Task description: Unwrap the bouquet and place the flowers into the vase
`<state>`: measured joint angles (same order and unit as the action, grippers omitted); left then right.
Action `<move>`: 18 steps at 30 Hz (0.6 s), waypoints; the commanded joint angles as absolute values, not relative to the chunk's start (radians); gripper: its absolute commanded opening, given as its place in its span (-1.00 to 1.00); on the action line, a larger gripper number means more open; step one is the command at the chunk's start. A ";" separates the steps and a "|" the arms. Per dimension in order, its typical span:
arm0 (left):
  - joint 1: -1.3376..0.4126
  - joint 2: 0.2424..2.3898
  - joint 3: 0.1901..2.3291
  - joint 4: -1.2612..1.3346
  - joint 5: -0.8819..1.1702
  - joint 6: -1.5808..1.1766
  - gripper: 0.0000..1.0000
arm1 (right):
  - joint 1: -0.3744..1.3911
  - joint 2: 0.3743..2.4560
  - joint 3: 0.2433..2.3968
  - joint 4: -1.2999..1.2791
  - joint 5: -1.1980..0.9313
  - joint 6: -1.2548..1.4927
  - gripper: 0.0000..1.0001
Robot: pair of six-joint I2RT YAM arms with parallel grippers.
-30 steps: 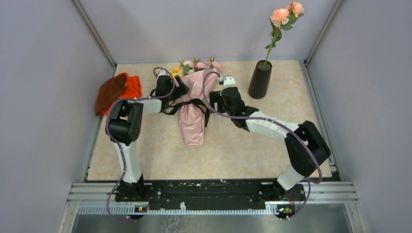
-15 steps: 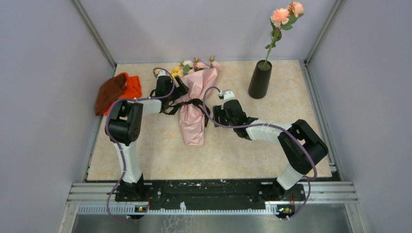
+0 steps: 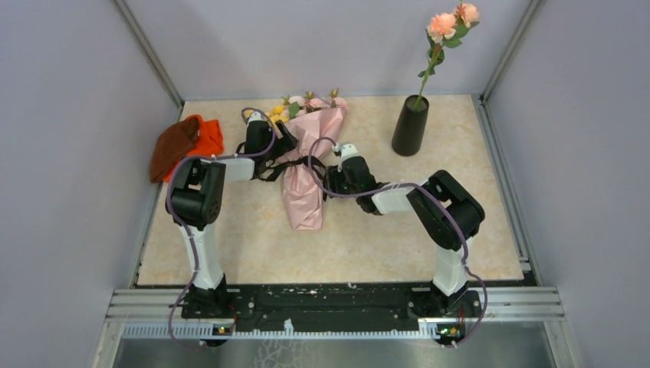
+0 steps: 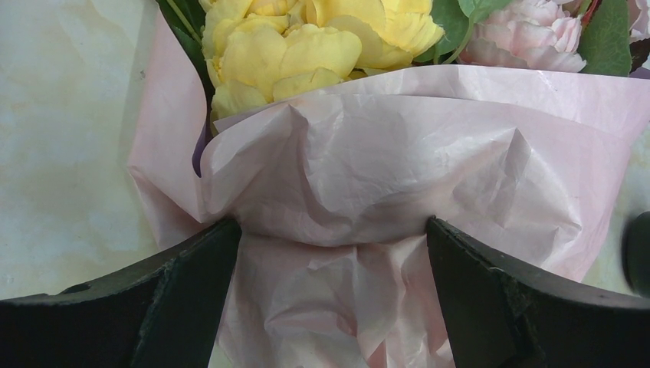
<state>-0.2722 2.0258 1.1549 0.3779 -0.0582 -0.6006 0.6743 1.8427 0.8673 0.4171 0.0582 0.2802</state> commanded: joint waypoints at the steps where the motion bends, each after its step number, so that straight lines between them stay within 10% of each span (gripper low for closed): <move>1: -0.265 2.011 1.129 0.344 -0.033 -0.596 0.98 | 0.683 1.890 0.960 0.467 0.068 0.264 0.07; 14: -0.265 2.015 1.121 0.350 -0.025 -0.598 0.98 | 0.655 2.041 1.105 0.438 0.065 0.257 -0.02; 18: -0.265 2.019 1.121 0.350 -0.025 -0.597 0.98 | 0.642 2.054 1.109 0.433 0.069 0.266 -0.92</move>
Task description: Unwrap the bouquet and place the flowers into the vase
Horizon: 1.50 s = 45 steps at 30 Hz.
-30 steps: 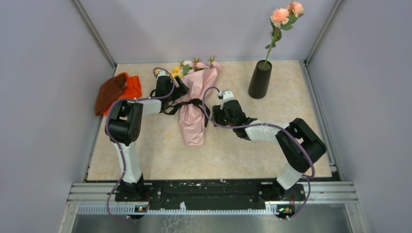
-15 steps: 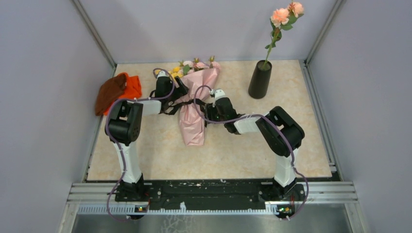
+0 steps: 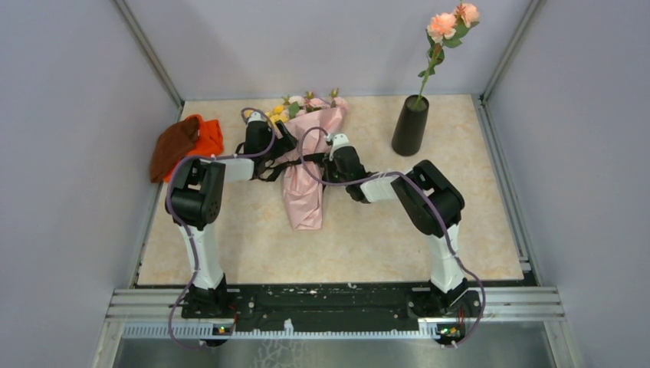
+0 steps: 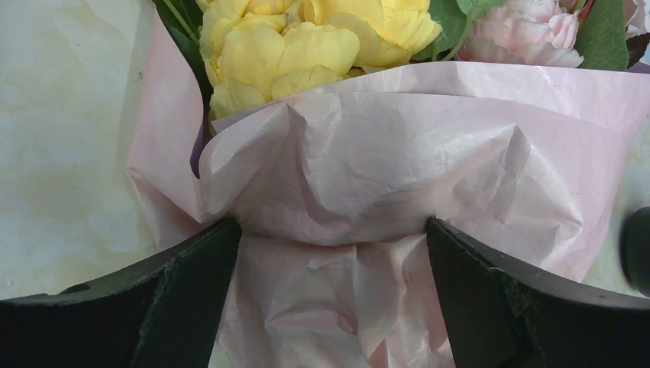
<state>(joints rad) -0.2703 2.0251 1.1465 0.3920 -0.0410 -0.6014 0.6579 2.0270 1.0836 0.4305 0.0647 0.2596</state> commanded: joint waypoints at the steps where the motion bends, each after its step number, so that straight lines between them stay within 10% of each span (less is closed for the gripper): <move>1: -0.265 2.019 1.122 0.349 -0.026 -0.598 0.98 | 0.640 2.048 1.104 0.431 0.071 0.268 -1.00; 45: -0.256 2.036 1.133 0.330 -0.009 -0.635 0.98 | 0.153 0.844 0.704 -0.160 0.347 0.454 -1.00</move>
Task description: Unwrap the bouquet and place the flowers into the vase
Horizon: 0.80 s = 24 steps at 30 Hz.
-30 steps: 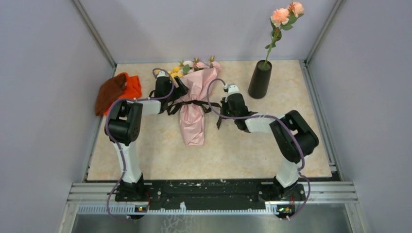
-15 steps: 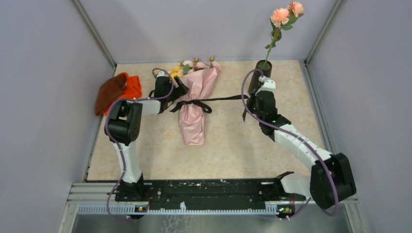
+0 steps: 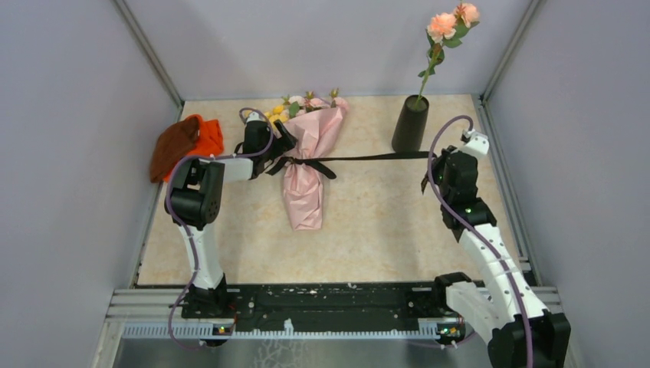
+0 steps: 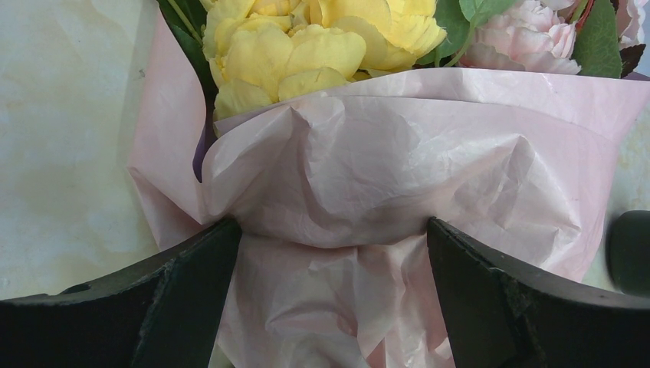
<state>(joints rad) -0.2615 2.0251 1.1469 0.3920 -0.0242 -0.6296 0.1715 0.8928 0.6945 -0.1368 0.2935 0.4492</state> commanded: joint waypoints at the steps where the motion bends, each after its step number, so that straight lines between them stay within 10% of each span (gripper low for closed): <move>1: -0.255 2.037 1.134 0.330 -0.008 -0.635 0.98 | 0.150 0.838 0.703 -0.163 0.365 0.453 -1.00; 20: -0.256 2.026 1.127 0.328 -0.015 -0.621 0.98 | 0.021 0.752 0.648 -0.162 0.312 0.460 -1.00; 24: -0.261 1.978 1.116 0.322 -0.038 -0.598 0.98 | 0.022 0.817 0.635 -0.114 0.152 0.446 -0.22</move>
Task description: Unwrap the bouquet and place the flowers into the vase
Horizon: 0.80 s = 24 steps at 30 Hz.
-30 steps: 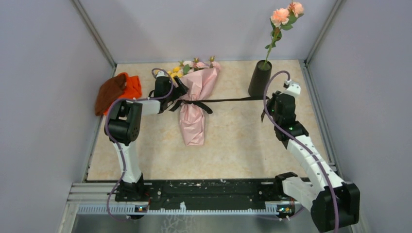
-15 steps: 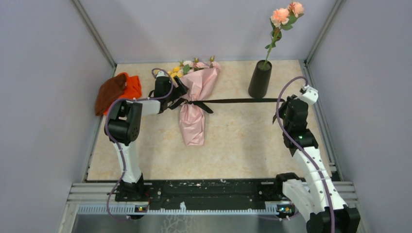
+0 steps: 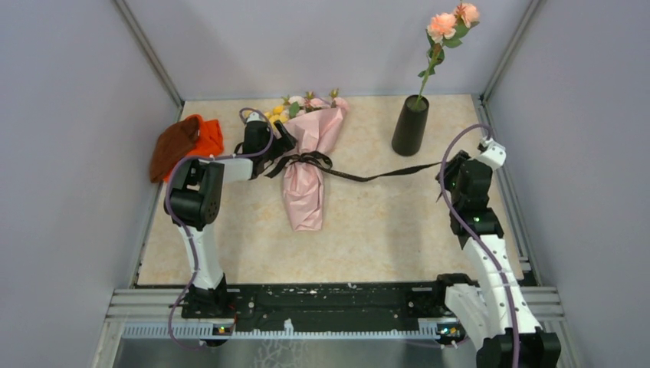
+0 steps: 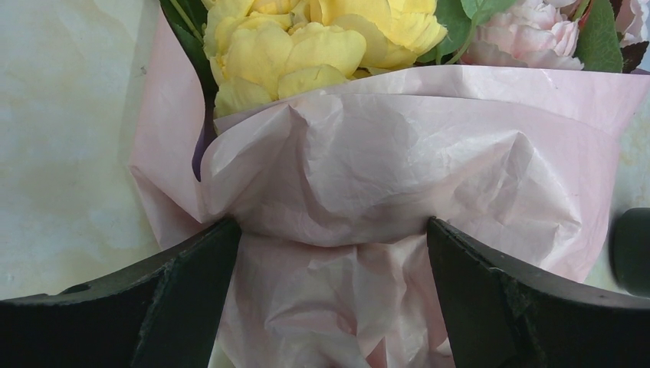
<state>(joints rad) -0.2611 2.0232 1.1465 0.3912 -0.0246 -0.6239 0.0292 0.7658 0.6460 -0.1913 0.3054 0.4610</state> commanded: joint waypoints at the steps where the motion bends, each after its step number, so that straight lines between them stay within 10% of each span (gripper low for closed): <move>1: -0.264 1.960 1.114 0.302 -0.068 -0.595 0.98 | 0.023 0.835 0.630 -0.099 0.121 0.445 -0.05; 13: -0.330 1.697 0.969 0.316 -0.152 -0.372 0.93 | 0.082 0.938 0.607 0.038 0.038 0.439 0.14; 24: -0.551 1.753 0.941 0.358 -0.401 0.004 0.48 | 0.109 1.007 0.610 0.062 0.009 0.436 0.11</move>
